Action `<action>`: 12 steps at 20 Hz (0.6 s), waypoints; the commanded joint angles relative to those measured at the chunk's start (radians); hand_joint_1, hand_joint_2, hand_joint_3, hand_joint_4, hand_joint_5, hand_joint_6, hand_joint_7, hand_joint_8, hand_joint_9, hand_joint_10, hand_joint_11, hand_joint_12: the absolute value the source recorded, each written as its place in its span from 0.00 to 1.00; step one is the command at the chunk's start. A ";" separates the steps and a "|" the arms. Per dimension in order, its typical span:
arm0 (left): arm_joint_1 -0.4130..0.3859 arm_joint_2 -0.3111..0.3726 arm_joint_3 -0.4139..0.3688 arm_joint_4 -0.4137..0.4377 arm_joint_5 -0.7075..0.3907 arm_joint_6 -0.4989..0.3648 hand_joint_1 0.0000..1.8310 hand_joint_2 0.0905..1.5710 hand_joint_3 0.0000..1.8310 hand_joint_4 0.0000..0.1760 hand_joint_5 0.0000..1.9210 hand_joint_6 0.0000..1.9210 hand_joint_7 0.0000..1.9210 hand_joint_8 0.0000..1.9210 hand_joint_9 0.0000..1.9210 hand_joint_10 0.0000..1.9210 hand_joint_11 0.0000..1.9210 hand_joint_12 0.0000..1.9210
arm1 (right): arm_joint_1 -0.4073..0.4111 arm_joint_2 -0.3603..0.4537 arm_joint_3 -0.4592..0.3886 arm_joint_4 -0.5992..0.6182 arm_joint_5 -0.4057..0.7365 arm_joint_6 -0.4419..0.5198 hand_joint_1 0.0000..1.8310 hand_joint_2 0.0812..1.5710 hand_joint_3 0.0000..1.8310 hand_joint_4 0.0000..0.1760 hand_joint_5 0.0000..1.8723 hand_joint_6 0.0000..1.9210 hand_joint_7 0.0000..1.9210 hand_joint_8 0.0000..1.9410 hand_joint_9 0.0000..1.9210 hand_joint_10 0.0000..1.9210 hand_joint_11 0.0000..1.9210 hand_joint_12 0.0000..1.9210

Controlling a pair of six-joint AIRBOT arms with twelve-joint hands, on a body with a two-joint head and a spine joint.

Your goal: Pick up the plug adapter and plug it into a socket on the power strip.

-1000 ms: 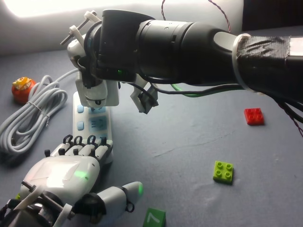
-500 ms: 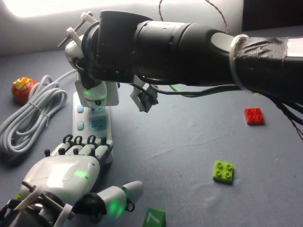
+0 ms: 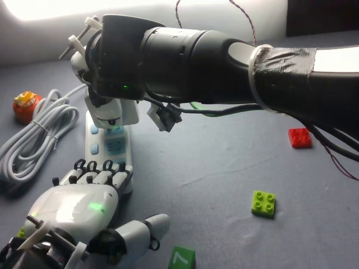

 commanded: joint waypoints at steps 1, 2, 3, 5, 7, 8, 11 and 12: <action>-0.002 -0.005 0.000 0.034 -0.013 -0.003 0.00 0.76 0.00 0.00 0.07 0.00 0.12 0.00 0.11 0.00 0.00 0.15 | 0.002 -0.006 0.002 -0.035 0.070 0.010 0.68 0.66 0.00 0.00 0.55 0.44 0.63 0.35 0.73 0.00 0.52 0.52; -0.002 -0.005 0.000 0.034 -0.013 -0.003 0.00 0.76 0.00 0.00 0.07 0.00 0.12 0.00 0.11 0.00 0.00 0.15 | -0.007 -0.009 0.002 -0.035 0.069 0.018 0.68 0.66 0.00 0.00 0.54 0.45 0.62 0.37 0.72 0.00 0.51 0.53; -0.002 -0.005 0.000 0.034 -0.013 -0.003 0.00 0.75 0.00 0.00 0.06 0.00 0.11 0.00 0.10 0.00 0.00 0.12 | -0.012 -0.009 0.002 -0.035 0.069 0.027 0.68 0.66 0.00 0.00 0.55 0.44 0.62 0.36 0.72 0.00 0.51 0.52; -0.002 -0.005 0.000 0.034 -0.013 -0.003 0.00 0.75 0.00 0.00 0.07 0.00 0.11 0.00 0.10 0.00 0.00 0.14 | -0.024 -0.012 0.001 -0.035 0.070 0.035 0.68 0.66 0.00 0.00 0.55 0.44 0.62 0.36 0.72 0.00 0.51 0.53; -0.002 -0.006 -0.001 0.034 -0.013 -0.003 0.00 0.75 0.00 0.00 0.07 0.00 0.11 0.00 0.11 0.00 0.00 0.15 | -0.036 -0.015 0.001 -0.035 0.079 0.036 0.68 0.66 0.00 0.00 0.55 0.44 0.62 0.36 0.72 0.00 0.50 0.54; -0.001 -0.006 -0.001 0.034 -0.013 -0.003 0.00 0.75 0.00 0.00 0.07 0.00 0.11 0.00 0.11 0.00 0.00 0.15 | -0.040 -0.016 0.001 -0.035 0.082 0.035 0.68 0.66 0.00 0.00 0.54 0.46 0.62 0.37 0.72 0.00 0.50 0.54; -0.001 -0.006 -0.001 0.034 -0.013 -0.003 0.00 0.75 0.00 0.00 0.07 0.00 0.11 0.00 0.10 0.00 0.00 0.14 | -0.047 -0.019 -0.007 -0.034 0.096 0.032 0.68 0.66 0.00 0.00 0.54 0.45 0.62 0.37 0.72 0.00 0.50 0.52; -0.001 -0.006 -0.001 0.034 -0.013 -0.003 0.00 0.75 0.00 0.00 0.07 0.00 0.11 0.00 0.10 0.00 0.00 0.14 | -0.046 -0.020 -0.010 -0.033 0.098 0.033 0.68 0.66 0.00 0.00 0.54 0.45 0.62 0.37 0.72 0.00 0.50 0.52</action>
